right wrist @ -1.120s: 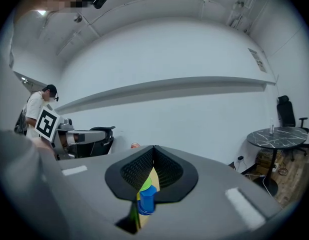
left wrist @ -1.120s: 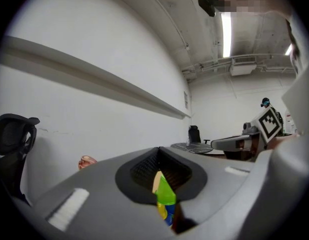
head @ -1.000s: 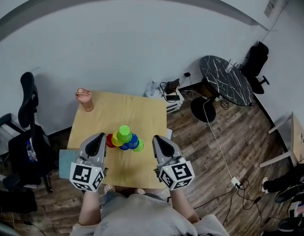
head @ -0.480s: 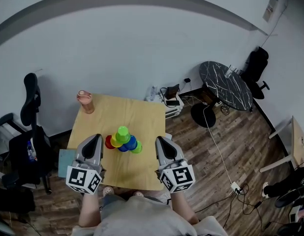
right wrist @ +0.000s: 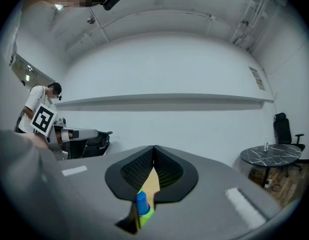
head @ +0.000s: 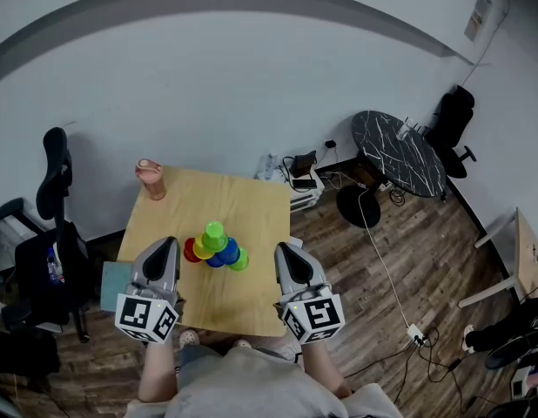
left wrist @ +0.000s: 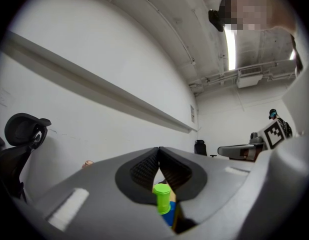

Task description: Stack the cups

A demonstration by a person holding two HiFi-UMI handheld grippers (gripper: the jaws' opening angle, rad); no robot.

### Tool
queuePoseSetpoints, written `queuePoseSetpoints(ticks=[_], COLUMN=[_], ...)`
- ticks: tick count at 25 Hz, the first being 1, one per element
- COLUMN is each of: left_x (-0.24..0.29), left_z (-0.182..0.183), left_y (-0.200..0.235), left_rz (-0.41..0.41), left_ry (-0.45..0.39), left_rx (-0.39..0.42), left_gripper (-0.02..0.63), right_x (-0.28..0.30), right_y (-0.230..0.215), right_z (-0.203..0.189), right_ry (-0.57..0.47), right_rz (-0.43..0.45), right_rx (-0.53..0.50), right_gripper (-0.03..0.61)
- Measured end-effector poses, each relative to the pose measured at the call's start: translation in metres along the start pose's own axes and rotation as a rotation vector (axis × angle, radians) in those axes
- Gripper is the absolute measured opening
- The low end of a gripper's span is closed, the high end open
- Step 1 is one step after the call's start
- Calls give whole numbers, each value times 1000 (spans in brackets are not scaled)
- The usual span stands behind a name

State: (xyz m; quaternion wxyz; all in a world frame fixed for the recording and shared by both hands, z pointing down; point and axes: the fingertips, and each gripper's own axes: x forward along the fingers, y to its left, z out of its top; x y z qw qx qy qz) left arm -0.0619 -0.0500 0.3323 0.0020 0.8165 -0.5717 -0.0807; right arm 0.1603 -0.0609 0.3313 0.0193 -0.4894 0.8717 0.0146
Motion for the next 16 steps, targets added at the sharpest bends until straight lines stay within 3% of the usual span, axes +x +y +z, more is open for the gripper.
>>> queuePoseSetpoints(ticks=[16], left_x=[1], left_z=[-11], left_y=[-1], left_rz=[-2], left_ry=[21], left_rx=[-35], left_gripper=[58], right_x=[2], right_y=[1], right_z=[-8], right_ry=[20], right_rz=[15], right_rx=[12], right_gripper=[3])
